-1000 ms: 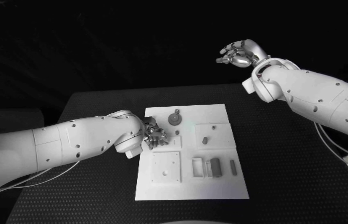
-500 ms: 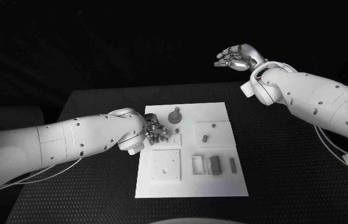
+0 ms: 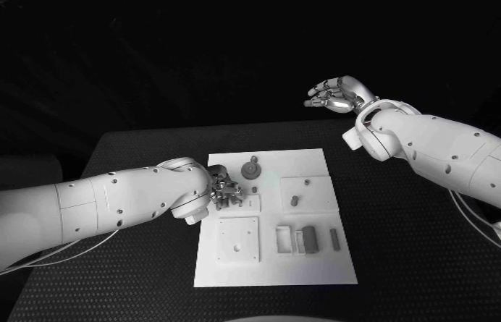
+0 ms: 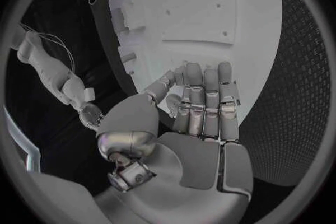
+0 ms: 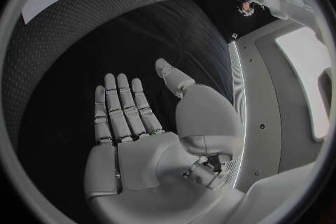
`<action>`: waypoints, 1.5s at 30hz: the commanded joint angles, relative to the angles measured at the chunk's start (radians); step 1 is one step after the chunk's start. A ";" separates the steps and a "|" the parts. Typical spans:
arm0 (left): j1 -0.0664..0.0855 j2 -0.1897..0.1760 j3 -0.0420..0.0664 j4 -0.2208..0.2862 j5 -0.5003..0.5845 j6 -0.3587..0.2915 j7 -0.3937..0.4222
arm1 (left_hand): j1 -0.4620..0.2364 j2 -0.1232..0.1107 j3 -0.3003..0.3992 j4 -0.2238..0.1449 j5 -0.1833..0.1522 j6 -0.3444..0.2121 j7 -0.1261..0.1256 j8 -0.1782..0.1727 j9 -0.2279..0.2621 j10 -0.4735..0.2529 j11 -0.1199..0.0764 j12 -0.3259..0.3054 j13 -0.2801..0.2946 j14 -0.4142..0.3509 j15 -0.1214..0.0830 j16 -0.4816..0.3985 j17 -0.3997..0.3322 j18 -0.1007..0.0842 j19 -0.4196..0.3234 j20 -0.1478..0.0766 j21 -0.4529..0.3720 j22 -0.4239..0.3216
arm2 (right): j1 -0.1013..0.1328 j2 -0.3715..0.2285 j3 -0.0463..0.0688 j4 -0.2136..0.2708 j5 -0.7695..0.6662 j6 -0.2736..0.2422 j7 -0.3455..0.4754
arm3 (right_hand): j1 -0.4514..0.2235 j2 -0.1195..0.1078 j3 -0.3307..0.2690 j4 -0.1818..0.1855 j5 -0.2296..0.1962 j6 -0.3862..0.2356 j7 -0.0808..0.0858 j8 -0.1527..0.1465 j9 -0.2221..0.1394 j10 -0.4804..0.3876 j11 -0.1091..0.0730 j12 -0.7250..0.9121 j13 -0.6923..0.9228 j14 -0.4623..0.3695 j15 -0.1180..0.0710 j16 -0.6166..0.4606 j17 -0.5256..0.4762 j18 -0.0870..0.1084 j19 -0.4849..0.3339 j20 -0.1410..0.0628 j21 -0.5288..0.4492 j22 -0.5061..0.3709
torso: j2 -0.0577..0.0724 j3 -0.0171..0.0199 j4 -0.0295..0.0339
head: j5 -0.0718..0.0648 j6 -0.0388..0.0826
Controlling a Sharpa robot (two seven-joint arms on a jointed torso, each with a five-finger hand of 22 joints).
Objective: Assemble the parts on the task board
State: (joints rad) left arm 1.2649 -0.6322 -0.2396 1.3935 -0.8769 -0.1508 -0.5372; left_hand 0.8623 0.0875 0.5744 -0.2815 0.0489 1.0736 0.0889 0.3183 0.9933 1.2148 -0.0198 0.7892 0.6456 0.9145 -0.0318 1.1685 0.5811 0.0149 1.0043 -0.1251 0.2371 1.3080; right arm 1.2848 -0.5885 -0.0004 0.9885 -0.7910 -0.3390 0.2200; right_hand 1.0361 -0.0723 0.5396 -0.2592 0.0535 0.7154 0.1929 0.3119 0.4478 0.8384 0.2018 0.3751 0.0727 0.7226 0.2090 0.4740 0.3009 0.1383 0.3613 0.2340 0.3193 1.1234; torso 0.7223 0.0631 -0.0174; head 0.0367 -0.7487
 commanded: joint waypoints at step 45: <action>-0.011 0.012 0.001 0.010 -0.080 0.037 -0.006 | 0.009 -0.010 0.022 -0.007 0.000 0.083 -0.058 -0.033 0.016 0.030 -0.051 0.007 -0.011 0.017 -0.005 0.007 -0.007 -0.015 0.012 -0.007 0.017 0.022 | -0.005 0.004 -0.004 0.010 0.005 0.020 0.008 | -0.011 -0.003 -0.008 0.017 -0.003 -0.028 0.046 -0.003 -0.013 0.016 0.003 -0.036 -0.006 0.018 -0.003 -0.018 -0.006 0.001 0.015 0.001 -0.019 -0.001 | 0.000 -0.0002 -0.0002 | -0.002 -0.013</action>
State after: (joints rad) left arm 1.2579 -0.6232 -0.2379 1.3976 -0.9587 -0.1322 -0.5490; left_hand 0.8601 0.0733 0.5892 -0.2895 0.0452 1.0910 0.0887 0.2893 1.0088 1.2227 -0.0277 0.7900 0.6363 0.9257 -0.0359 1.1725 0.5753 0.0149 1.0120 -0.1318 0.2489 1.3083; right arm 1.2806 -0.5856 -0.0040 0.9989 -0.7862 -0.3343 0.2200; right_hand 1.0362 -0.0723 0.5313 -0.2454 0.0535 0.6949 0.1883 0.3114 0.4360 0.8491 0.2054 0.3430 0.0678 0.7329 0.2055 0.4625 0.2961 0.1386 0.3701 0.2356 0.3054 1.1226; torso 0.7221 0.0627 -0.0174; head 0.0342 -0.7613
